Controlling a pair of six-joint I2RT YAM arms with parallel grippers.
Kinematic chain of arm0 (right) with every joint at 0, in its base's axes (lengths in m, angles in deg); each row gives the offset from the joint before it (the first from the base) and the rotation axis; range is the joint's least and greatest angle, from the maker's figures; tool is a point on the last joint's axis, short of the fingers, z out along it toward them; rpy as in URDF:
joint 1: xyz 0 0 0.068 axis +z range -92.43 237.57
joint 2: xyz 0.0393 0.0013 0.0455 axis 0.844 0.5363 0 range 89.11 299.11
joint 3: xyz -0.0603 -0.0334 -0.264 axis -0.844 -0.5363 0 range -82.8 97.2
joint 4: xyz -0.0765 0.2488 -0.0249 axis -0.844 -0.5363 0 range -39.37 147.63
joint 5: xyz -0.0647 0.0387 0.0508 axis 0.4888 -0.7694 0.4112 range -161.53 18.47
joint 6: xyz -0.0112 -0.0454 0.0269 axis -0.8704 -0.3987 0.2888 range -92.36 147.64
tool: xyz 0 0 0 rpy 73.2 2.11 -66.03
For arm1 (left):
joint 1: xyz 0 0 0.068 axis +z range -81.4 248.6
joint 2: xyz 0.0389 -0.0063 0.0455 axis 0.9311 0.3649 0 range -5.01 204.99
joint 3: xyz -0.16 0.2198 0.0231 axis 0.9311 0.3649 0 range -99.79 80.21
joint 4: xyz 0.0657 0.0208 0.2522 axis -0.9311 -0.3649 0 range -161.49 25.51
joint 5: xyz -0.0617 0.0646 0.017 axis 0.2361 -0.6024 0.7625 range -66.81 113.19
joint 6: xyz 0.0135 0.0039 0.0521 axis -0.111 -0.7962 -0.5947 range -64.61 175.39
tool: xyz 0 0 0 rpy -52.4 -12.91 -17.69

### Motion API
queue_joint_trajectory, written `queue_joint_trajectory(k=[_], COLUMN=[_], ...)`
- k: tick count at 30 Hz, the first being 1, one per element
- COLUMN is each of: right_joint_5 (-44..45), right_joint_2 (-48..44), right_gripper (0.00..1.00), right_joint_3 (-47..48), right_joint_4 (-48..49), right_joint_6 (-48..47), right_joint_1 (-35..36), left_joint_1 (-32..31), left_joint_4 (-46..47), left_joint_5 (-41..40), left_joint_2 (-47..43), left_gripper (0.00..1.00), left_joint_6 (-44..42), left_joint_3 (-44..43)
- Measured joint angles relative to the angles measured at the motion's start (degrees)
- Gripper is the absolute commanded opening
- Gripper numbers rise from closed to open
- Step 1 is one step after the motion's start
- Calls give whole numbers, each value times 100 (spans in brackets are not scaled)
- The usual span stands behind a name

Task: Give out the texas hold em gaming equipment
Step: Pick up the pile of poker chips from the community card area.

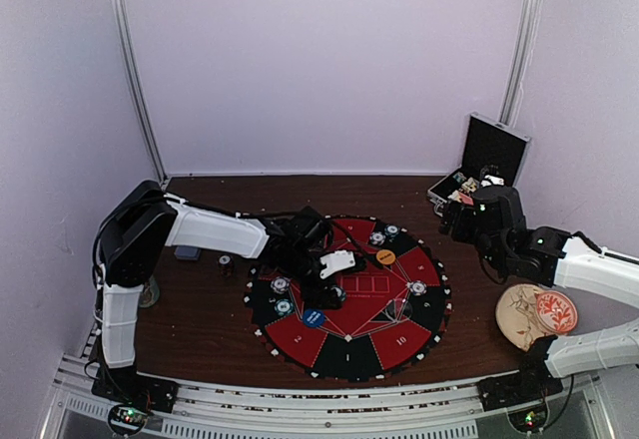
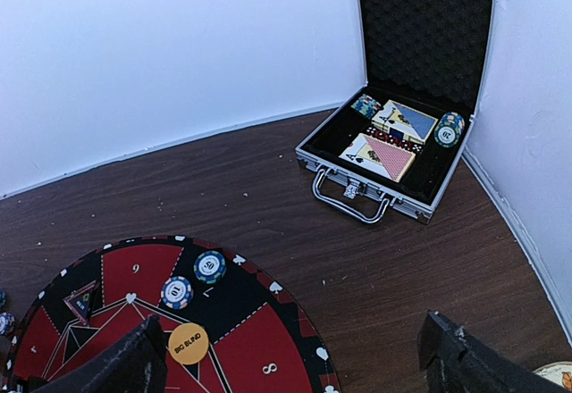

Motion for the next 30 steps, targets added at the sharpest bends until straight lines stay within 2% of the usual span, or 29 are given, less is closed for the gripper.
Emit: queue_joint_trajectory(k=[5,19,30], right_joint_5=[-2,-48,-107], right_joint_2=[-20,-61,-107], right_gripper=[100,99,99], right_joint_3=[-13,-31,-37], right_joint_4=[4,37,92], right_joint_6=[2,0,0], right_joint_1=[0,0,0], left_joint_1=[-15,-15,-50], left_joint_4=[15,26,22], left_joint_5=[-92,-264,-297], left_joint_2=[81,173,170], left_gripper=[66,49,19], left_joint_6=[0,-28,-160], left_joint_3=[-105,-225,-225])
